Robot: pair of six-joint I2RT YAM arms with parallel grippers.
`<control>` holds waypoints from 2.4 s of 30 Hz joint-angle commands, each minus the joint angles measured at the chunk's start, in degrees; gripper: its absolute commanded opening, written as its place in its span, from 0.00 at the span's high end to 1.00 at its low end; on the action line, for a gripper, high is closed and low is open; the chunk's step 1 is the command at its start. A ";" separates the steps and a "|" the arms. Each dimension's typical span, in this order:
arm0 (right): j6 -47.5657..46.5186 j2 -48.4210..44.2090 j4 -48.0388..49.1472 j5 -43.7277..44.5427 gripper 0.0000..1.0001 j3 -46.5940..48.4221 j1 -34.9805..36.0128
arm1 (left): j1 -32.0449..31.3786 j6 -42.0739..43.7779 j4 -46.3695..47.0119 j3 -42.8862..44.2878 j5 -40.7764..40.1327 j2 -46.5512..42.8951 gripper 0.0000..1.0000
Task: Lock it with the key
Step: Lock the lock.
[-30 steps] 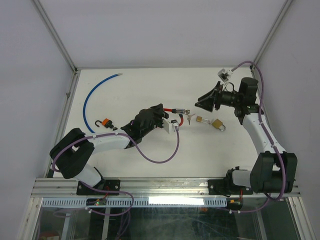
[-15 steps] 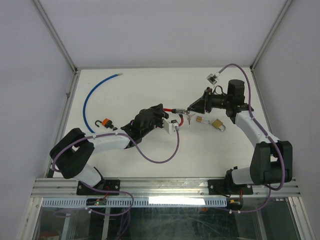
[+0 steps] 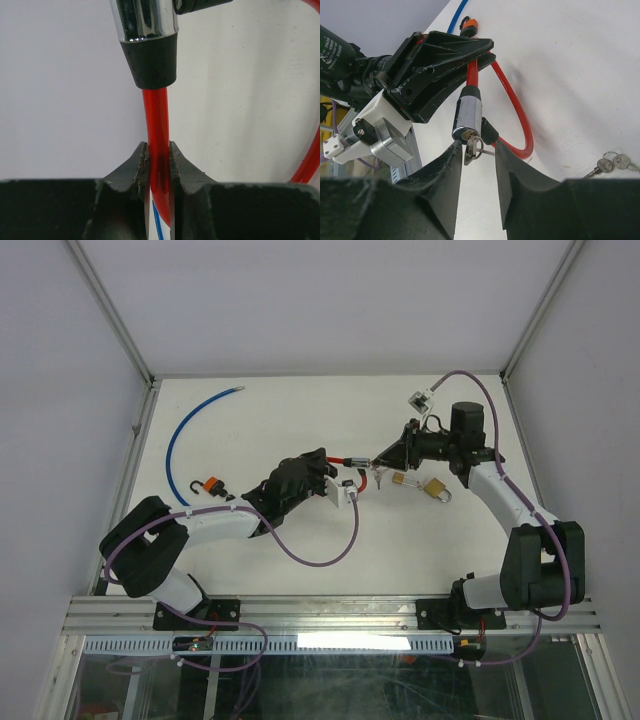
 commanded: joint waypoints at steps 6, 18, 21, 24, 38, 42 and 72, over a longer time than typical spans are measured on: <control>-2.45 -1.78 -0.42 1.12 0.72 0.22 1.06 | 0.06 -1.16 -4.00 0.81 -1.21 0.45 1.00; -5.54 -3.65 -1.33 1.19 0.86 0.29 1.41 | 0.11 -1.28 -4.35 0.87 -1.21 0.45 1.00; -7.27 -3.87 -1.86 1.11 0.95 0.34 1.70 | 0.11 -1.28 -4.42 0.96 -1.16 0.37 1.00; -9.76 -4.33 -2.53 1.38 1.00 0.29 2.07 | 0.17 -1.37 -4.59 1.00 -1.09 0.37 1.00; -47.70 -15.33 -2.70 4.83 1.00 -7.81 6.52 | 0.19 -1.54 -5.99 1.30 -0.20 0.11 1.00; -64.14 -18.06 -4.60 8.61 1.00 -9.50 9.49 | 0.19 -1.71 -6.45 1.48 0.15 0.27 1.00; -82.79 -26.87 -8.68 22.96 0.63 -10.73 15.75 | 0.38 -2.52 -7.86 1.79 1.03 0.30 1.00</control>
